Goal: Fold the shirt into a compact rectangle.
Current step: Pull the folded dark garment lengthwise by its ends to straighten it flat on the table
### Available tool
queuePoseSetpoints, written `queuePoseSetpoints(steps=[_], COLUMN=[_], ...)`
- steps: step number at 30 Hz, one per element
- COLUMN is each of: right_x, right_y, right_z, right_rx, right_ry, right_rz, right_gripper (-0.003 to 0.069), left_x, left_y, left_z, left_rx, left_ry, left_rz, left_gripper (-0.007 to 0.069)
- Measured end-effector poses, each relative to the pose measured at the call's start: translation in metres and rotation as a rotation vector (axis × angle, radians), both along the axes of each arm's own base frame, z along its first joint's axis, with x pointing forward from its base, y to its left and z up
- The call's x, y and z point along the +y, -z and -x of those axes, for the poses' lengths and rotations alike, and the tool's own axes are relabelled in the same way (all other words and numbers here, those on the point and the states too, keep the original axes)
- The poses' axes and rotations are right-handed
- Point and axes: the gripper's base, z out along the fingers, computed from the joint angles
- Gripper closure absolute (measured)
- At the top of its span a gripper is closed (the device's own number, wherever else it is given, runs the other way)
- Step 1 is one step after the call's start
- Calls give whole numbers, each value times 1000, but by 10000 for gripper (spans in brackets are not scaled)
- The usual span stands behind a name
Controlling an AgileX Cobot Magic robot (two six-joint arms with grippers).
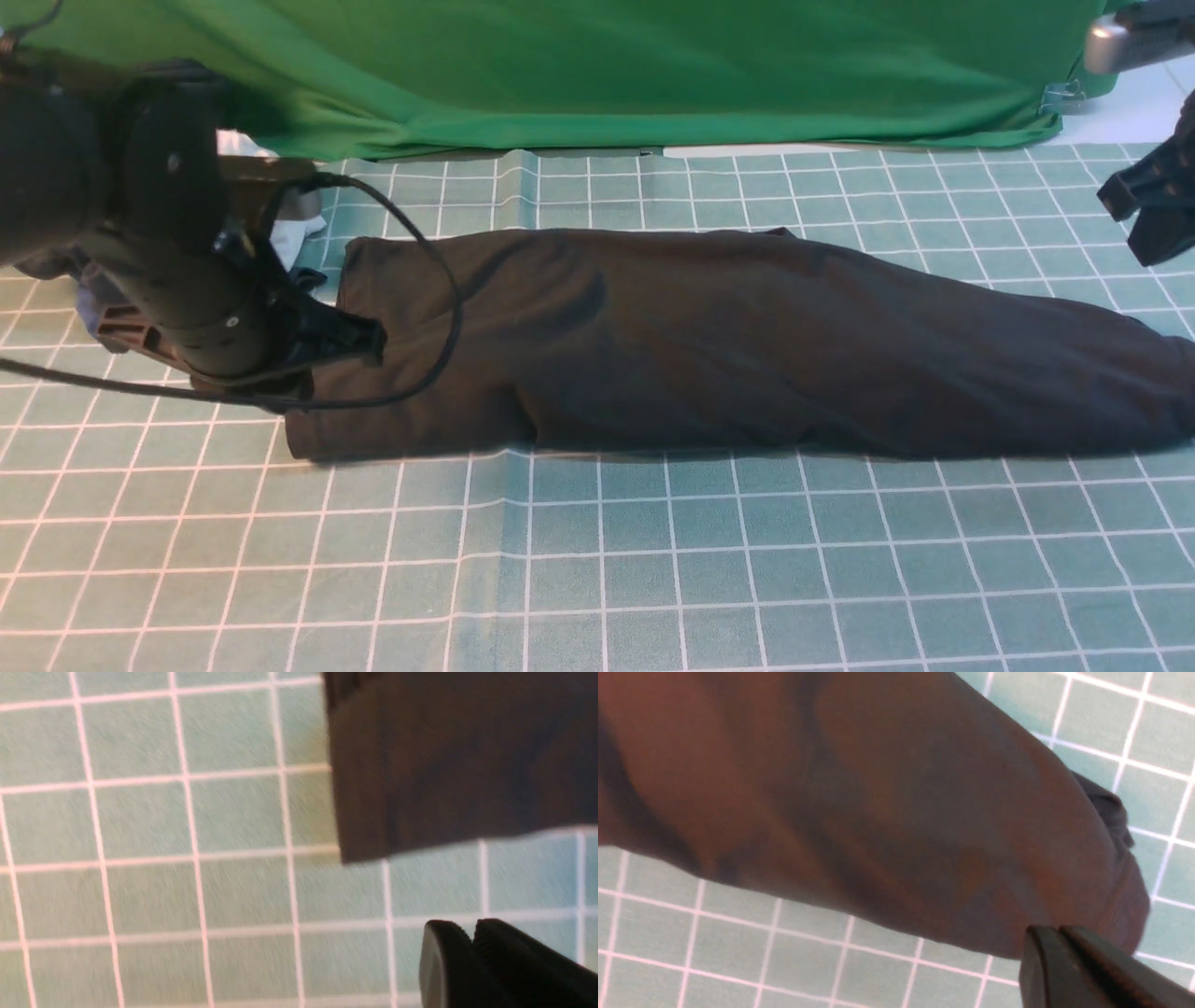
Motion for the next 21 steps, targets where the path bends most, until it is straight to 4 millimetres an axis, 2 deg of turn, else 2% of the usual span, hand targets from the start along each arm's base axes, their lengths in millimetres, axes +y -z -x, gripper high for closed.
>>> queuePoseSetpoints(steps=[1,4,8,9,10,11,12,13,15,18,20,21], right_x=[0,3,5,5,5,6,6,6,6,6,6,6], right_y=[0,-1,-1,-1,-1,-1,-1,-1,-1,-1,-1,-1], right_z=[0,-1,-1,-1,-1,-1,-1,-1,-1,-1,-1,-1], right_rx=[-2,-11,-17,-17,-19,-19,-19,-19,-19,-19,-19,-20], right_ry=[-1,-15,-16,-16,-15,-15,-14,-14,-14,-14,-14,-15], right_rz=[-2,-26,-54,-54,-58,-60,-61,-64,-67,-69,-70,-70], right_gripper=[636,636,635,635,634,633,633,632,631,627,624,622], left_x=[1,13,16,17,15,14,14,12,11,10,8,7], left_y=[1,8,19,20,26,30,31,40,51,66,73,74], left_z=[0,-6,-16,-16,-21,-23,-23,-26,-28,-30,-31,-31], left_rx=[2,-55,-85,-82,-90,-85,-83,-60,-26,21,46,53], left_ry=[-3,-39,-48,-49,-52,-59,-61,-74,-84,-95,-97,-89], left_rz=[0,6,14,13,25,38,41,58,66,73,90,98], left_gripper=[550,442,244,244,160,118,111,58,24,22,82,148])
